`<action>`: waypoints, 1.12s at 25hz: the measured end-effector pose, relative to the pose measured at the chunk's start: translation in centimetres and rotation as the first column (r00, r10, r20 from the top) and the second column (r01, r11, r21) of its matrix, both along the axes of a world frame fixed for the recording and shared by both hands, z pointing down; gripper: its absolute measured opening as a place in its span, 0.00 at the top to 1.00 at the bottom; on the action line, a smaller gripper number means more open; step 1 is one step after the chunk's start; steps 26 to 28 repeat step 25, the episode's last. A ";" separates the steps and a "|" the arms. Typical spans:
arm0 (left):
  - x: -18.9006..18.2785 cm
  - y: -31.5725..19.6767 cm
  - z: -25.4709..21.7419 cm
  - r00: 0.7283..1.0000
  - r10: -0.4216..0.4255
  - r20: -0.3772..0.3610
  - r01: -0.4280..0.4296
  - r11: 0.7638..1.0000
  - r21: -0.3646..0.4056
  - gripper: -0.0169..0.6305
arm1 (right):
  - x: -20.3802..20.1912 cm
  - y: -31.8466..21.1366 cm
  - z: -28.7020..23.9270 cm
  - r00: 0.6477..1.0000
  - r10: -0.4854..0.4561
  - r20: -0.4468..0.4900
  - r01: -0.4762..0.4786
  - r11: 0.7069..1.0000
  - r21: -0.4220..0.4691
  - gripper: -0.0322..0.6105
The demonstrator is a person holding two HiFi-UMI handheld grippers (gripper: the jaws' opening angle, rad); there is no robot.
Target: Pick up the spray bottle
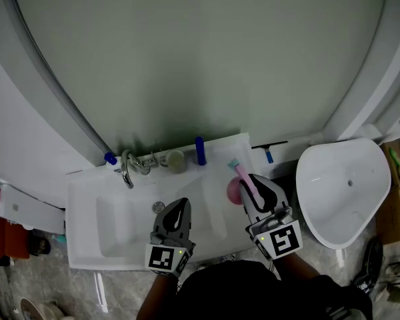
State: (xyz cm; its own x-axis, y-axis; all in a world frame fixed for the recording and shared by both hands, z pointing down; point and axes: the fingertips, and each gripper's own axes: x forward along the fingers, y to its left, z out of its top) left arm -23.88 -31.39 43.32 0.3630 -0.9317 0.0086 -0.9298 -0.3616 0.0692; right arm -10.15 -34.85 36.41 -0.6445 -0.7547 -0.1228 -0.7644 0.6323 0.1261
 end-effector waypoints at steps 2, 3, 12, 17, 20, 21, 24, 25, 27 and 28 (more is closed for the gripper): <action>0.1 0.0 -0.2 1.000 0.004 -0.002 -0.004 1.000 0.004 0.98 | -0.2 0.1 -0.1 1.000 -0.001 -0.004 0.001 1.000 0.015 0.83; 0.2 0.0 -0.4 1.000 0.007 -0.002 -0.007 1.000 0.007 0.98 | -0.3 0.2 -0.1 1.000 0.001 -0.012 -0.001 1.000 0.021 0.83; 0.4 -0.1 -0.6 1.000 0.017 -0.006 -0.017 1.000 0.012 0.98 | -0.3 0.1 0.1 0.999 0.020 -0.037 -0.019 0.999 0.038 0.83; 0.6 0.2 0.0 1.000 0.019 -0.005 -0.019 1.000 -0.004 0.98 | -0.3 0.3 0.2 0.998 0.032 -0.060 -0.029 0.998 0.058 0.82; 0.6 0.4 0.3 1.000 0.024 0.008 -0.024 1.000 -0.001 0.98 | -0.2 0.4 0.3 0.998 0.030 -0.063 -0.026 0.998 0.057 0.82; 0.7 0.4 0.2 1.000 0.024 0.010 -0.024 1.000 -0.001 0.98 | -0.2 0.4 0.3 0.997 0.028 -0.068 -0.024 0.998 0.055 0.83; 0.8 0.5 -0.1 1.000 0.022 0.015 -0.022 1.000 -0.005 0.98 | 0.1 0.0 0.6 0.996 0.028 -0.080 -0.025 0.999 0.039 0.82; 0.9 0.5 -0.2 1.000 0.021 0.017 -0.021 1.000 -0.005 0.98 | 0.2 -0.2 0.7 0.996 0.029 -0.081 -0.026 0.999 0.033 0.82; 0.9 0.5 -0.2 1.000 0.021 0.017 -0.021 1.000 -0.005 0.98 | 0.2 -0.2 0.7 0.996 0.029 -0.081 -0.026 0.999 0.033 0.82; 0.9 0.5 -0.2 1.000 0.021 0.017 -0.021 1.000 -0.005 0.98 | 0.2 -0.2 0.7 0.996 0.029 -0.081 -0.026 0.999 0.033 0.82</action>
